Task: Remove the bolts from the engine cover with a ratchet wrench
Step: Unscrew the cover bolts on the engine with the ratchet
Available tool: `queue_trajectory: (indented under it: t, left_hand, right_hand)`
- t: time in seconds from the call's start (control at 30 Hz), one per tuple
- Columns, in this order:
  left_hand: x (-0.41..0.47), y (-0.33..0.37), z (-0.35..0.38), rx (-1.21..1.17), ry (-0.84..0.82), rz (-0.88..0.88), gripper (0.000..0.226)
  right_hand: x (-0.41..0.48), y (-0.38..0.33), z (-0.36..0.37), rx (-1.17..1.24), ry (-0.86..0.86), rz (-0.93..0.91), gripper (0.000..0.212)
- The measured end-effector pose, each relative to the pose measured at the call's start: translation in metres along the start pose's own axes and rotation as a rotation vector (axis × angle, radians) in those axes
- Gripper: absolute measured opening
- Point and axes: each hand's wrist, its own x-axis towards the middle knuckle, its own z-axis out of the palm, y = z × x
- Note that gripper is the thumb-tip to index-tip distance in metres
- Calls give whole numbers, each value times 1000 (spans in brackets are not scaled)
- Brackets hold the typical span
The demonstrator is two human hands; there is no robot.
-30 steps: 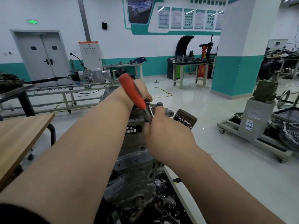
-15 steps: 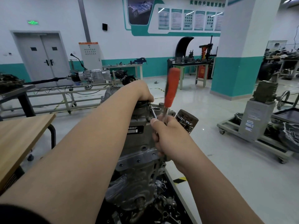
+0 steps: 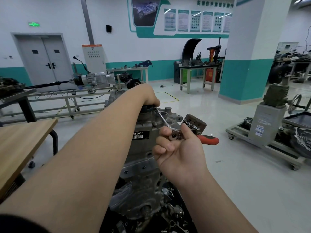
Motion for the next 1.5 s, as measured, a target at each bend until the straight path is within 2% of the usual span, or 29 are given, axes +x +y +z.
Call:
queue_trajectory:
  t: [0.13, 0.33, 0.5, 0.6, 0.7, 0.8, 0.9, 0.97, 1.03, 1.1, 1.2, 1.3, 1.43, 1.5]
  left_hand:
    - [-1, 0, 0, -3, -1, 0, 35]
    - [-3, 0, -1, -3, -15, -11, 35]
    - [-5, 1, -3, -21, -9, -22, 36]
    - [-7, 1, -4, -20, -40, 18, 32]
    - [-11, 5, -5, 41, -64, 38, 30]
    - [-12, 7, -3, 71, -32, 22, 35]
    - [-12, 4, -4, 3, -42, 4, 34]
    - [-13, 2, -5, -111, -72, 14, 26]
    - [-12, 1, -4, -146, -100, 22, 29]
    - [-13, -1, -4, -114, -54, -14, 30]
    - [-16, -4, -5, -175, -43, -62, 27]
    - [-20, -6, -6, -235, -61, -78, 19]
    - [-22, -7, -9, -259, -111, -82, 18]
    - [-20, -7, -9, -259, -135, -80, 17]
  right_hand:
    - [0, 0, -1, -78, 28, -11, 37]
    - [1, 5, 0, -540, 185, -133, 30]
    - [3, -7, 10, -1224, 242, -264, 25]
    - [3, -12, 15, -1823, 183, -375, 25]
    - [3, -12, 19, -2386, 227, -559, 31]
    - [4, -11, 21, -2560, 243, -712, 28]
    - [9, -14, 17, -2501, 224, -735, 22]
    - [10, -17, 13, -2321, 200, -651, 16]
    - [12, -18, 8, -2021, 186, -550, 10]
    - [13, -17, 4, -1645, 209, -476, 6]
    - [12, -8, -1, -1126, 230, -334, 8]
    - [8, 2, -1, -751, 193, -234, 16]
    - [5, 7, 0, -209, 87, -82, 20]
    - [5, 7, -2, -27, 51, -36, 24]
